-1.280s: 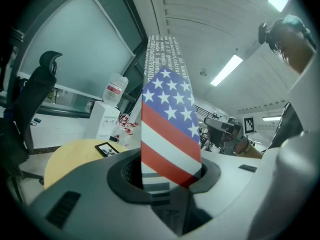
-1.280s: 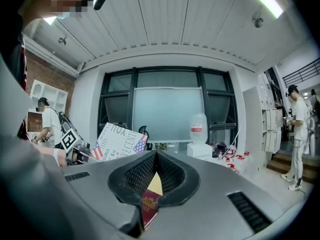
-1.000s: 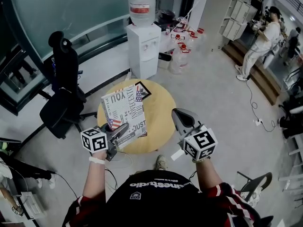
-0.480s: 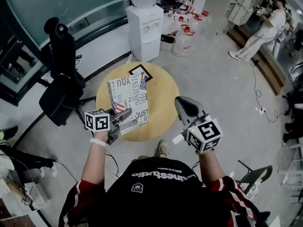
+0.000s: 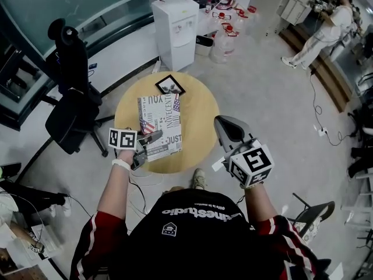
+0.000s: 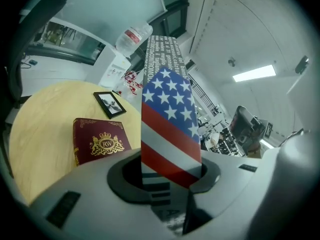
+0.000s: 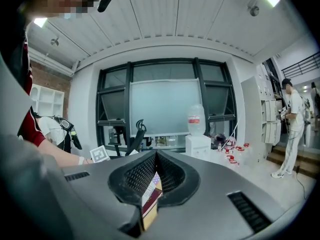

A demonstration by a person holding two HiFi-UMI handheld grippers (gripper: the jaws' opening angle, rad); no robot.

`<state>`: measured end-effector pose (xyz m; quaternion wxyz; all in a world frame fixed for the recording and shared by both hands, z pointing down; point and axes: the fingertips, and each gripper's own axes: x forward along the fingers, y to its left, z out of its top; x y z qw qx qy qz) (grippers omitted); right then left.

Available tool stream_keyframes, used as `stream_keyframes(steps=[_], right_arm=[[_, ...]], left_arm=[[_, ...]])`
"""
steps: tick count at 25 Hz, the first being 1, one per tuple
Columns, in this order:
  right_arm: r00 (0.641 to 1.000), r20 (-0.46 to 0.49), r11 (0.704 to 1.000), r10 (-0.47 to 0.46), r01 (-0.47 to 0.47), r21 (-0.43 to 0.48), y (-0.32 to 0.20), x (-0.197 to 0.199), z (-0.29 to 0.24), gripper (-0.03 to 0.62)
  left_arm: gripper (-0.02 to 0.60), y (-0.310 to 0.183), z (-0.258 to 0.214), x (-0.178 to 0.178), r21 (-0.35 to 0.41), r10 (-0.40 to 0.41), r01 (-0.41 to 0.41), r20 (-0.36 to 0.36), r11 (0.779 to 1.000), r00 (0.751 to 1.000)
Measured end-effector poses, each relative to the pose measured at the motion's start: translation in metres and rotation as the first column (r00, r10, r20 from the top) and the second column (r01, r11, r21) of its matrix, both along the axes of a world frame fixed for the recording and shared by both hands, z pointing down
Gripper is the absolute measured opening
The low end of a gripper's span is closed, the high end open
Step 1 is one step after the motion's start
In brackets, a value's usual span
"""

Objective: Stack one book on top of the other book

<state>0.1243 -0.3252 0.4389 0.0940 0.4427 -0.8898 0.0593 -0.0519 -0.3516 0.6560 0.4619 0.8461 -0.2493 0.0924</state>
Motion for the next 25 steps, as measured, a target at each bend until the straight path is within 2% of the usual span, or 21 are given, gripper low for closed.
stream_keyframes(steps=[8,12,16,19,25], right_arm=[[1.000,-0.006,1.000,-0.002,0.002,-0.002,-0.016,0.004,0.004,0.029],[1.000,-0.006,1.000,-0.012,0.012,-0.008,-0.023,0.005,0.004,0.029],[1.000,-0.001,1.000,-0.013,0.013,-0.012,-0.032,0.008,0.003,0.029],[1.000,0.002,1.000,-0.017,0.017,-0.014,-0.036,0.007,0.004,0.029],[1.000,-0.002,1.000,-0.022,0.022,-0.015,-0.042,0.007,0.005,0.029]], left_arm=[[0.163,-0.010,0.029,0.006,-0.087,0.027,-0.027,0.003,0.996,1.000],[0.164,-0.015,0.040,0.006,-0.096,0.039,-0.033,0.057,0.995,0.998],[0.169,-0.024,0.042,0.005,-0.100,0.025,-0.018,0.077,0.995,0.997],[0.187,-0.032,0.052,-0.003,-0.085,0.007,0.006,0.157,0.996,0.988],[0.236,-0.043,0.070,-0.019,-0.063,-0.007,0.028,0.309,0.998,0.951]])
